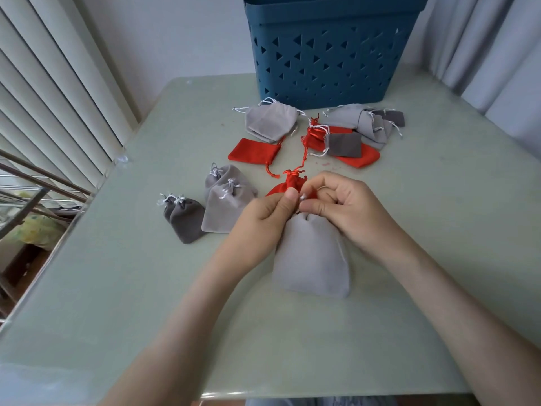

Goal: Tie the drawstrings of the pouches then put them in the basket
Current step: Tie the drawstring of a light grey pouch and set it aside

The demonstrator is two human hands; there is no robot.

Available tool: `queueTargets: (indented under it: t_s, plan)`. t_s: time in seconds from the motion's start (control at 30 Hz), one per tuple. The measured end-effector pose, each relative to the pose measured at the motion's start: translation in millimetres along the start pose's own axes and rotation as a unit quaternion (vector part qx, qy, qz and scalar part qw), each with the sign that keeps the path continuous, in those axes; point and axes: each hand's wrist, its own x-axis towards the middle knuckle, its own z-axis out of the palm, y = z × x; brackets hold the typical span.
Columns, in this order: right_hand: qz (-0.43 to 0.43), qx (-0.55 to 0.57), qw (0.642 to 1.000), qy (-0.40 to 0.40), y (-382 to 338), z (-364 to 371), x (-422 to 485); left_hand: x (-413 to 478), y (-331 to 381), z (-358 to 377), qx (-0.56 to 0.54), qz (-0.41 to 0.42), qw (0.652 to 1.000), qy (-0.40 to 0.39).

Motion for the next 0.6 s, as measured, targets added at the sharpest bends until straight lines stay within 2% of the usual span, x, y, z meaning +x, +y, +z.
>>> queueTargets:
  t_s: [0.1,0.23,0.4,0.5,0.6]
  plan:
    - [0.001,0.005,1.0,0.006,-0.7,0.0,-0.6,0.1,-0.7,0.2,0.07,0.056,0.996,-0.017]
    - [0.0,0.035,0.999,0.021,0.8,0.7,-1.2,2.8,-6.8,3.2,0.181,0.129,0.973,-0.057]
    - [-0.021,0.01,1.0,0.021,0.1,-0.4,-1.7,4.5,-8.4,2.5,0.179,0.147,0.97,-0.078]
    - [0.018,0.051,0.999,0.001,-4.9,-5.2,0.6,5.2,-11.9,4.7,0.207,0.164,0.964,-0.039]
    - [0.08,0.025,0.996,-0.045,-2.0,-13.6,3.5,5.3,-7.6,3.3,0.157,0.122,0.98,0.026]
